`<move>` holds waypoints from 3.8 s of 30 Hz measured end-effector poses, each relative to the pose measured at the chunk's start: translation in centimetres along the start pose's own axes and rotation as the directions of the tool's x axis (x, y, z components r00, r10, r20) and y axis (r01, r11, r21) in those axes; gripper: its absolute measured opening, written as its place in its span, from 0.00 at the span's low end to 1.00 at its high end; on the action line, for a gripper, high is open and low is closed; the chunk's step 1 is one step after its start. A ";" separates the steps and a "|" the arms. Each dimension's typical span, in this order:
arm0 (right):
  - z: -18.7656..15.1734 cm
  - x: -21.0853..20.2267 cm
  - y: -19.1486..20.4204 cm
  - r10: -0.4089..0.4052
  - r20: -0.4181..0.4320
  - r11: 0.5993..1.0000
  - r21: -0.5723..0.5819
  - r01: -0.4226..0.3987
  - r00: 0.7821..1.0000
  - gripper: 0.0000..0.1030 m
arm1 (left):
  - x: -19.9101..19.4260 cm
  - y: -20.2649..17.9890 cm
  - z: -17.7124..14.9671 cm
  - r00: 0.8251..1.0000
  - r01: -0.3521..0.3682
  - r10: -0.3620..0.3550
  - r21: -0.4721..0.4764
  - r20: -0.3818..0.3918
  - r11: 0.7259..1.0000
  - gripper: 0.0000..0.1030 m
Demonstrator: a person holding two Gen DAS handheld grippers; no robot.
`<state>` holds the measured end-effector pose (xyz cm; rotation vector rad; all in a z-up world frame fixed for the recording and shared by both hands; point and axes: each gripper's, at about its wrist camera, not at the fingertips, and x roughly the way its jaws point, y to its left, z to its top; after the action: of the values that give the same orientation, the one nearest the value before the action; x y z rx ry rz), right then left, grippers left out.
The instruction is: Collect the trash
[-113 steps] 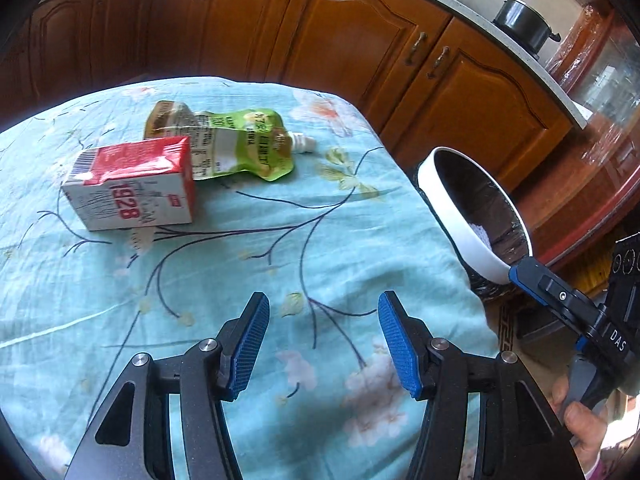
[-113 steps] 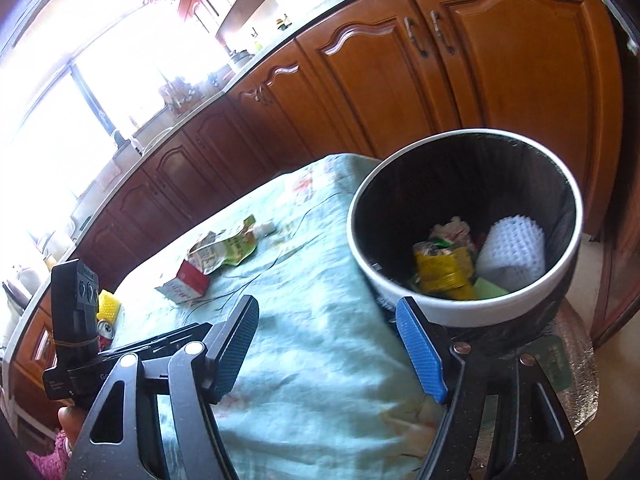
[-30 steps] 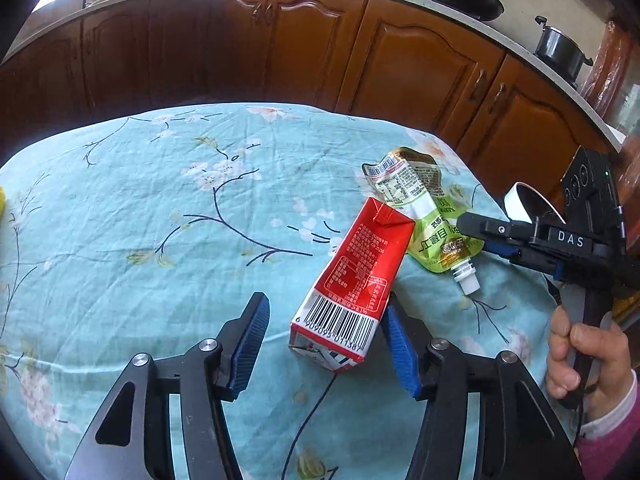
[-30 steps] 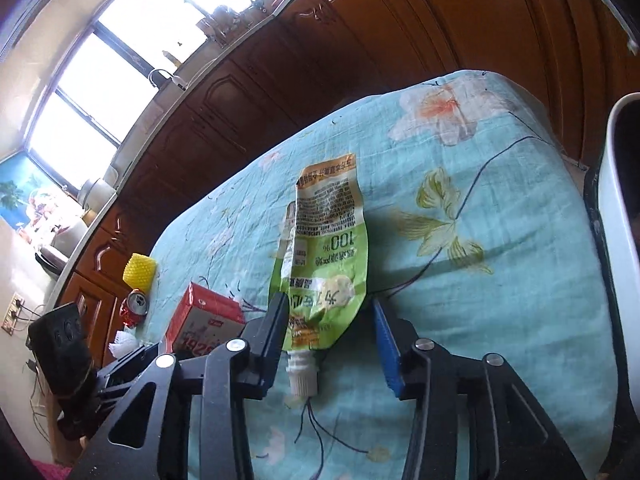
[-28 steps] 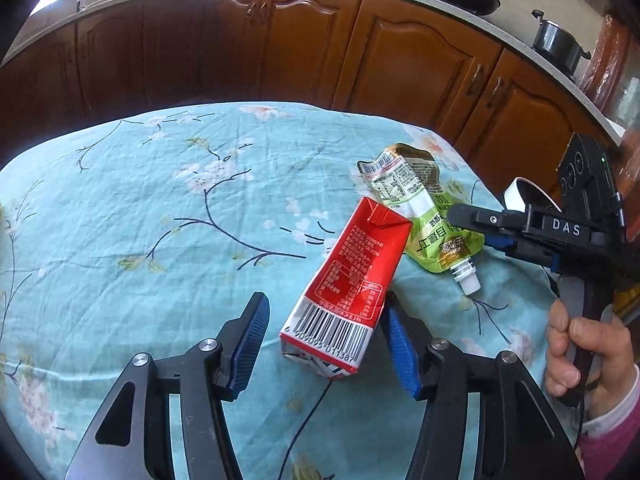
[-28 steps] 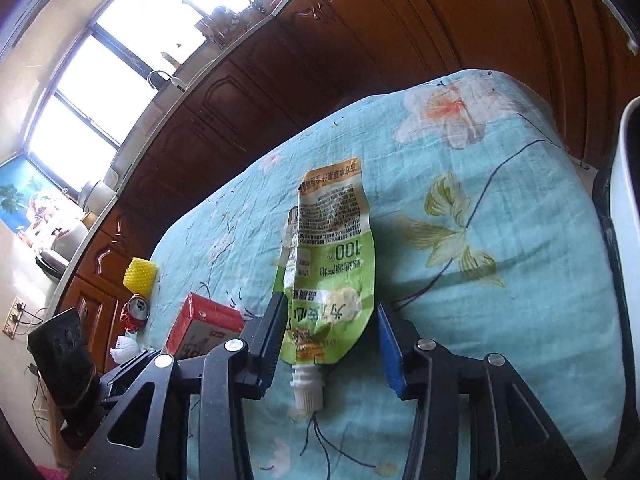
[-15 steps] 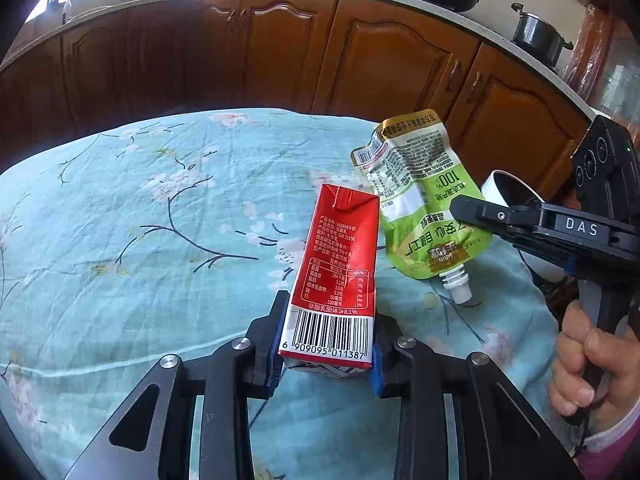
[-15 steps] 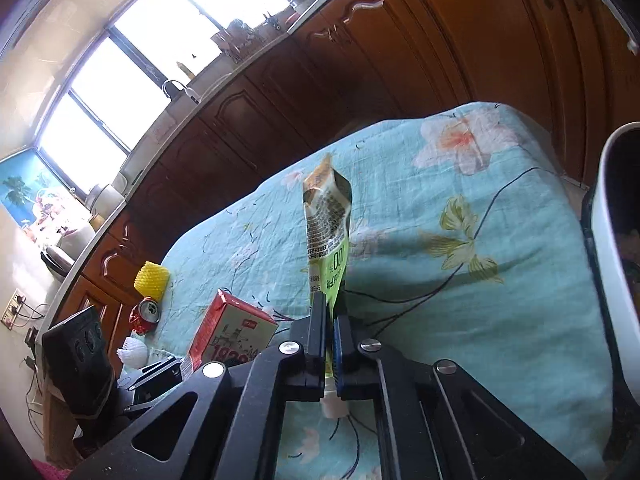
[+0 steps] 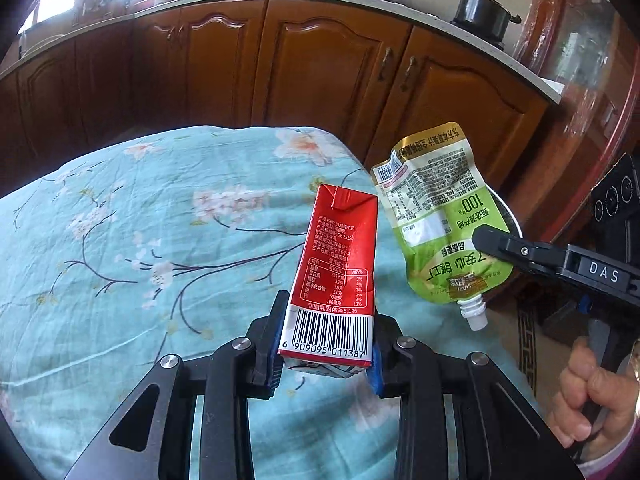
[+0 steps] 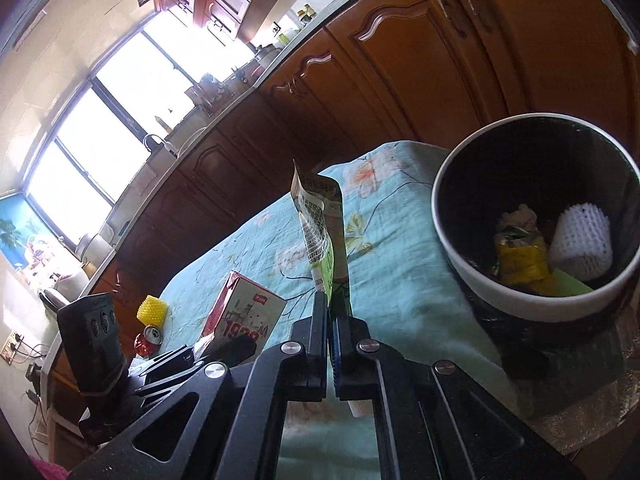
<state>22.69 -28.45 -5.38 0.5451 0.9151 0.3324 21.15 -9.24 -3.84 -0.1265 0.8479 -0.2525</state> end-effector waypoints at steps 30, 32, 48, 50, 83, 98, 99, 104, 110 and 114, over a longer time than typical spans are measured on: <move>2.2 -8.8 -6.1 -0.121 0.177 0.992 0.061 0.112 0.977 0.01 | 4.3 -9.7 5.1 0.996 0.086 -0.088 0.170 0.004 0.982 0.30; 2.7 -9.0 -6.4 -0.128 0.184 0.991 0.063 0.118 0.975 0.01 | 4.8 -10.2 5.6 0.996 0.089 -0.091 0.177 0.005 0.980 0.30; 4.4 -7.7 -8.6 -0.178 0.177 0.982 0.097 0.163 0.968 0.01 | 9.4 -13.2 8.4 0.997 0.073 -0.071 0.221 -0.019 0.973 0.30; 4.7 -7.5 -8.8 -0.183 0.172 0.981 0.097 0.168 0.968 0.01 | 10.0 -13.4 8.8 0.997 0.071 -0.068 0.224 -0.021 0.972 0.30; 6.0 -4.6 -11.7 -0.238 0.088 0.962 0.161 0.222 0.967 0.08 | 16.2 -14.7 10.5 0.990 0.098 -0.073 0.214 -0.124 0.972 0.31; 5.1 -5.9 -10.1 -0.229 0.141 0.965 0.160 0.207 0.963 0.57 | 13.6 -12.6 10.3 0.992 0.097 -0.084 0.147 -0.091 0.984 0.53; 4.9 -6.0 -9.9 -0.229 0.145 0.966 0.157 0.206 0.963 0.59 | 13.1 -12.5 10.2 0.993 0.097 -0.085 0.142 -0.088 0.985 0.53; 3.6 -6.8 -8.2 -0.241 0.178 0.966 0.137 0.218 0.954 0.75 | 10.9 -11.1 9.1 0.994 0.096 -0.089 0.103 -0.070 0.990 0.58; 0.8 -7.7 -5.9 -0.264 0.222 0.963 0.115 0.244 0.939 0.88 | 7.9 -8.8 6.7 0.994 0.101 -0.098 0.045 -0.048 0.994 0.61; -1.4 -8.1 -4.3 -0.297 0.242 0.954 0.107 0.278 0.924 0.92 | 5.4 -7.0 4.4 0.994 0.105 -0.105 0.002 -0.023 0.994 0.66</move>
<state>17.06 -35.48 -3.25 0.4969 0.7441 -0.0384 26.75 -17.43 -3.39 -0.1652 0.8648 -0.3545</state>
